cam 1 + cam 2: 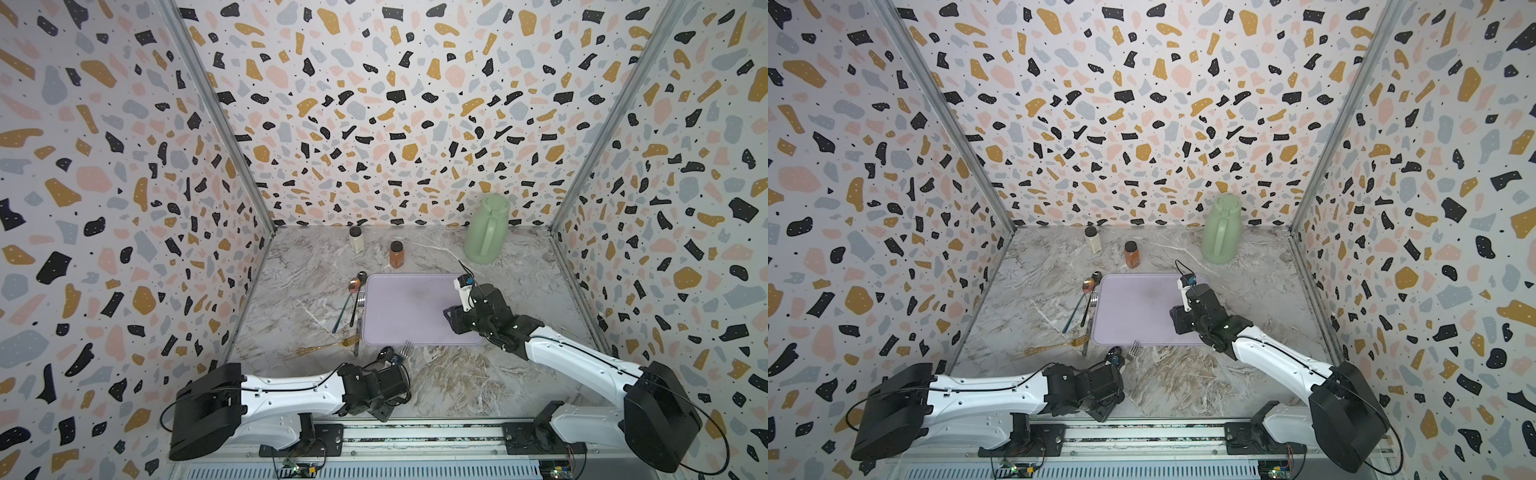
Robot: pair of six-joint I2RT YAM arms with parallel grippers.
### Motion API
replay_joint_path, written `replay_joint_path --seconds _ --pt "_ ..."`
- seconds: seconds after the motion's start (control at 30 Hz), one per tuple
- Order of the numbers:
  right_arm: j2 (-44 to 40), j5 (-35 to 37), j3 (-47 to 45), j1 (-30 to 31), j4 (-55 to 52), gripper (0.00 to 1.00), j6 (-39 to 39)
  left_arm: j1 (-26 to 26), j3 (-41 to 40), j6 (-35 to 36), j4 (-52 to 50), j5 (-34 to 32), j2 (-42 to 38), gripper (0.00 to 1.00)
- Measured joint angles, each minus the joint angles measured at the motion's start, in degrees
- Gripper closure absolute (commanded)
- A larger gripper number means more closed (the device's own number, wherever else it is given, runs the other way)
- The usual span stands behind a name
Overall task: Set the spoon and fork side by side
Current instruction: Pick up the fork at the center of the board.
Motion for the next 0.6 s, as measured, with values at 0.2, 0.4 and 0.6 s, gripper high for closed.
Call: replay_joint_path --seconds 0.2,0.4,0.6 --pt "0.00 -0.94 0.00 -0.55 1.29 0.59 0.33 -2.69 2.21 -0.17 0.39 -1.75 -0.11 0.41" --pt "0.00 -1.14 -0.02 -0.70 1.64 0.59 0.50 -2.05 2.21 -0.57 -1.51 -6.19 -1.25 0.47" --pt "0.00 -1.11 -0.04 -1.03 1.68 0.60 0.94 0.02 2.21 0.11 -1.36 -7.39 0.96 0.65"
